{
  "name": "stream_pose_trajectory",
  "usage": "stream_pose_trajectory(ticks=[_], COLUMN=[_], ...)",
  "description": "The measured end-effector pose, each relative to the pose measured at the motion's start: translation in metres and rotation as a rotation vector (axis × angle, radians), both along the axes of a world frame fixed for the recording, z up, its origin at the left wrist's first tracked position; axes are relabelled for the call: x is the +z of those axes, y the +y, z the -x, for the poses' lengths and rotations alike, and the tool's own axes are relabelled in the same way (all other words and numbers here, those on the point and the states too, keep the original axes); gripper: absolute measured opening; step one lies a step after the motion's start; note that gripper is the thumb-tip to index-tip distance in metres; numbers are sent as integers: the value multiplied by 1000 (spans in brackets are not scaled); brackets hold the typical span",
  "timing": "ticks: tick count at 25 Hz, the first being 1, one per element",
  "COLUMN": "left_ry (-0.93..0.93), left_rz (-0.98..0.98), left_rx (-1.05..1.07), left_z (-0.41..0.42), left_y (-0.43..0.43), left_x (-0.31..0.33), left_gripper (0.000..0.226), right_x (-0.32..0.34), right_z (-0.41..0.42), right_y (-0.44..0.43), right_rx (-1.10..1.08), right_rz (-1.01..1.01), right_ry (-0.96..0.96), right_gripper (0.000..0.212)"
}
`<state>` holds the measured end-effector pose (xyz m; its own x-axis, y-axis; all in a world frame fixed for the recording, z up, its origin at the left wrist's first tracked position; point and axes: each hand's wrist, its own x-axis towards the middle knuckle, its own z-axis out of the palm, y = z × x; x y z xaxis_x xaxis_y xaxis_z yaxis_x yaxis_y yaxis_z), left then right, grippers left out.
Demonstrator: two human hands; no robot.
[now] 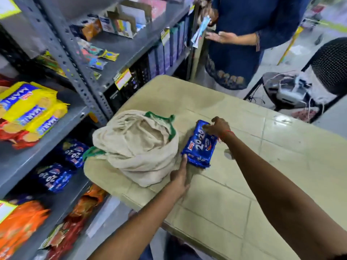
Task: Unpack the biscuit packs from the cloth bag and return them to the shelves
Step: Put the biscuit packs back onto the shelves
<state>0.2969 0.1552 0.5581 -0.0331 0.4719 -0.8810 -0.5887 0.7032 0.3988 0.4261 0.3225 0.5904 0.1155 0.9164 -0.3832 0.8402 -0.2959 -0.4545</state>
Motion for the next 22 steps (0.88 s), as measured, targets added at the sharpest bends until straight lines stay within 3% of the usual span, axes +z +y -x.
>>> stream_pose_trajectory(ticks=[3,10,13,16,18,22], left_ry=[84,86,62,-16,3,60], left_rz=[23,-16,-51,-50,-71,-209], left_rx=[-192,-167,-136,-94,-98,12], left_z=[-11,-21,-15,3,18,71], left_y=[19,41,40,29,24,14], left_x=[-7,-28,-34,-30,-23,13], left_gripper=[94,71,56,54,61,57], right_x=[-14,-32,-37,-41,-29,20], right_z=[-18,-36,-41,-43,-37,17], right_y=[17,41,38,29,31,48], right_rx=[80,179,186,155,144,324], right_rz=[104,383,453,497,554,620], right_ry=[-38,129,114,137,214,213], right_gripper=[72,75,78,69,51,39])
